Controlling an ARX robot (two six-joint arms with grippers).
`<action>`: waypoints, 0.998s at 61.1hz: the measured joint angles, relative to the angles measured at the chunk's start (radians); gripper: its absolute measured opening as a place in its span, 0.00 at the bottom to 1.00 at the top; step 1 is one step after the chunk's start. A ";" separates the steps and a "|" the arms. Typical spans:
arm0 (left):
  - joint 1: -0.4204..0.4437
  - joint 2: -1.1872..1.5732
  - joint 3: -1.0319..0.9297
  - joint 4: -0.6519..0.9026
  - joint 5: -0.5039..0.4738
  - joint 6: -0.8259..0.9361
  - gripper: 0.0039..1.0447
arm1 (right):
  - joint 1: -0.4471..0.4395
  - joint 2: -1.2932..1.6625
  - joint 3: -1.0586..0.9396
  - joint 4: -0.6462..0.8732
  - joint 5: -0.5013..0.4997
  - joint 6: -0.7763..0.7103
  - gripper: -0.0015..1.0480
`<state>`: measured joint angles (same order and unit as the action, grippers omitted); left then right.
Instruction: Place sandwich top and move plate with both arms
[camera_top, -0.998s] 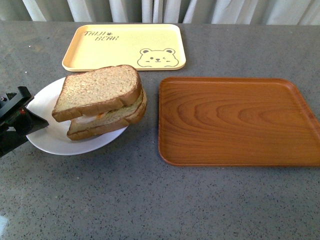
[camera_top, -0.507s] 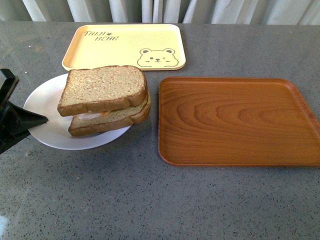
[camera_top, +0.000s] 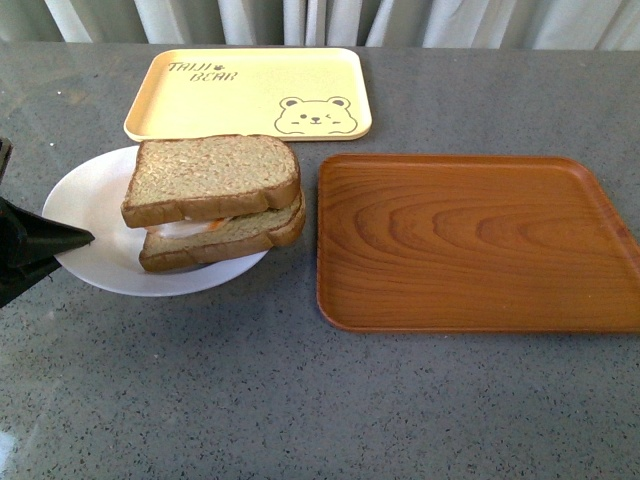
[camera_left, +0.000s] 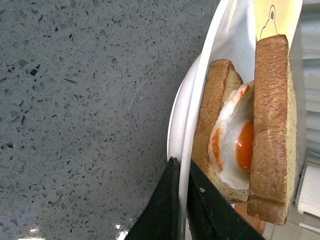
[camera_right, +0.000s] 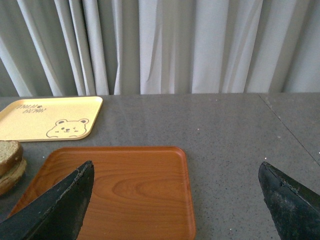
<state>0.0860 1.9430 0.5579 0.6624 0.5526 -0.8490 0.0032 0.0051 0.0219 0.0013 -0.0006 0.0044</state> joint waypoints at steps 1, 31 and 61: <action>0.000 0.000 -0.001 0.001 0.000 -0.002 0.02 | 0.000 0.000 0.000 0.000 0.000 0.000 0.91; 0.002 -0.047 -0.057 0.100 0.066 -0.111 0.02 | 0.000 0.000 0.000 0.000 0.000 0.000 0.91; -0.062 -0.061 0.065 0.030 0.044 -0.192 0.02 | 0.000 0.000 0.000 0.000 0.000 0.000 0.91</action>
<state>0.0238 1.8820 0.6228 0.6922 0.5968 -1.0412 0.0032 0.0051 0.0219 0.0013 -0.0006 0.0044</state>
